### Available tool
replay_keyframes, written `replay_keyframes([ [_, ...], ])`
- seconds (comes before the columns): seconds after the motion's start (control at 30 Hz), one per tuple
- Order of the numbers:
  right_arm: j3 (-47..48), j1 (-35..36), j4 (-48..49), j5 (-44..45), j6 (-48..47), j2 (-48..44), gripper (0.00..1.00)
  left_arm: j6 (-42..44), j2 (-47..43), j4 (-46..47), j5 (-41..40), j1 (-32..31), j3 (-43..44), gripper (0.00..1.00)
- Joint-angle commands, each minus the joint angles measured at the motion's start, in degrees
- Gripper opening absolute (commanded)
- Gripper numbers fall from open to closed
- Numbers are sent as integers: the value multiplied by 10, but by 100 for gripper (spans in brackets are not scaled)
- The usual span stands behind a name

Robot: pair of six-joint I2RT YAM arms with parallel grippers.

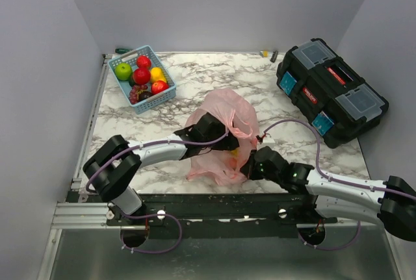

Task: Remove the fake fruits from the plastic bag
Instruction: Take out the fake fruit from the plastic bag.

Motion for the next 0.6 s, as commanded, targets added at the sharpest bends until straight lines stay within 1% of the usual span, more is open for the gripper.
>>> replay_keyframes([
  [0.0,-3,4,24,-21,-15,-6,1,-122,43,-41,-1,7,49,66],
  [0.1,3,4,12,-20,-18,-11,1,-180,83,-57,23,12,74,67],
  [0.27,5,5,-1,-14,-22,-24,1,-243,136,-126,21,11,122,69],
  [0.43,-1,5,-4,-11,-25,-41,1,-265,156,-119,23,11,132,72],
  [0.57,-2,4,-12,-10,-25,-46,1,-259,189,-130,29,4,161,80],
])
